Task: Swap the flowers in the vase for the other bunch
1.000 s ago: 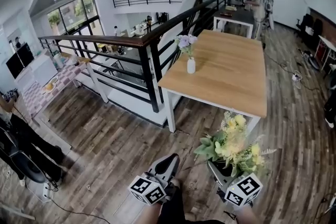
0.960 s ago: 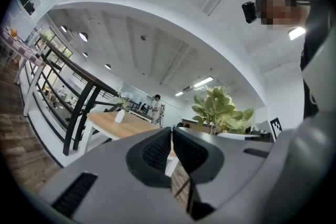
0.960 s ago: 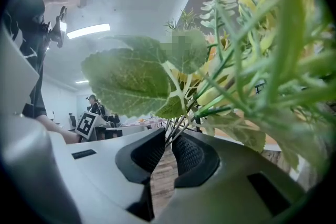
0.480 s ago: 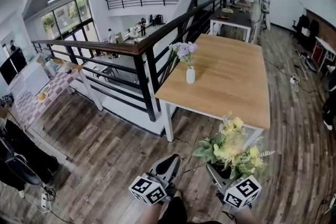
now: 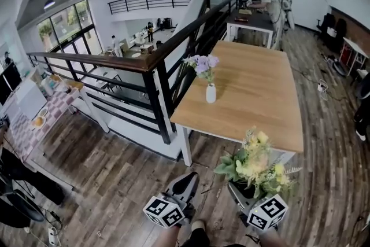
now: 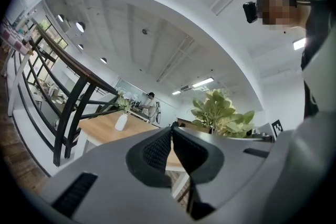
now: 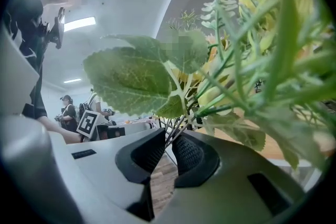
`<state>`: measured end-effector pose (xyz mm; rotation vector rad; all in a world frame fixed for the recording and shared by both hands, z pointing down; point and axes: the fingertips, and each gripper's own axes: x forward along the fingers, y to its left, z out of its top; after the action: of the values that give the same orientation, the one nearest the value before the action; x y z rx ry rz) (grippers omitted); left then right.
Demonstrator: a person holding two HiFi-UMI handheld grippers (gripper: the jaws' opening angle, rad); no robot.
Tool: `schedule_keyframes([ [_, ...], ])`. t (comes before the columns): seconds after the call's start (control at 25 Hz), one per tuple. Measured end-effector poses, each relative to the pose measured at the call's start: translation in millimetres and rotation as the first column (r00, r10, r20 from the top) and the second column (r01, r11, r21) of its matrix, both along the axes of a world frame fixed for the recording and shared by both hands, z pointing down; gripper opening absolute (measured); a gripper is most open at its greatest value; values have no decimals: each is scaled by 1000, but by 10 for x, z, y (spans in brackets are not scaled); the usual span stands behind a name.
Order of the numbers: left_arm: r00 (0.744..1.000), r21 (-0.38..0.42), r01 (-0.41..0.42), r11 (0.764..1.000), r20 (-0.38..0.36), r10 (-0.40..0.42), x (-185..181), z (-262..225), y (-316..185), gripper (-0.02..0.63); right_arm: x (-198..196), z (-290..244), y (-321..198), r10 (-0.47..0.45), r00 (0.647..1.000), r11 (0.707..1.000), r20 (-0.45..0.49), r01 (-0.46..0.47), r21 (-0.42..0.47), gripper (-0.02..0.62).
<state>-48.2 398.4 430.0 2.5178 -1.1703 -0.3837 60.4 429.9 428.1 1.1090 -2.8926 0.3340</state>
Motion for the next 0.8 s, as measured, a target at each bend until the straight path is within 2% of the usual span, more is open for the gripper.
schedule_keyframes([
  [0.44,996,-6,-85,996,-1,85,-139,103,-780,18,-130,40,-730,82,997,997,-12,-82,-13,58],
  [0.64,996,-29,-87,996,-2,87,-220,173,-1058,18,-146,98,-977,101,995,995,-3,-101,-22,58],
  [0.8,995,-48,-100,994,-15,100,-139,267,-1191,18,-88,127,-1099,111,994,993,-2,-111,-33,58],
])
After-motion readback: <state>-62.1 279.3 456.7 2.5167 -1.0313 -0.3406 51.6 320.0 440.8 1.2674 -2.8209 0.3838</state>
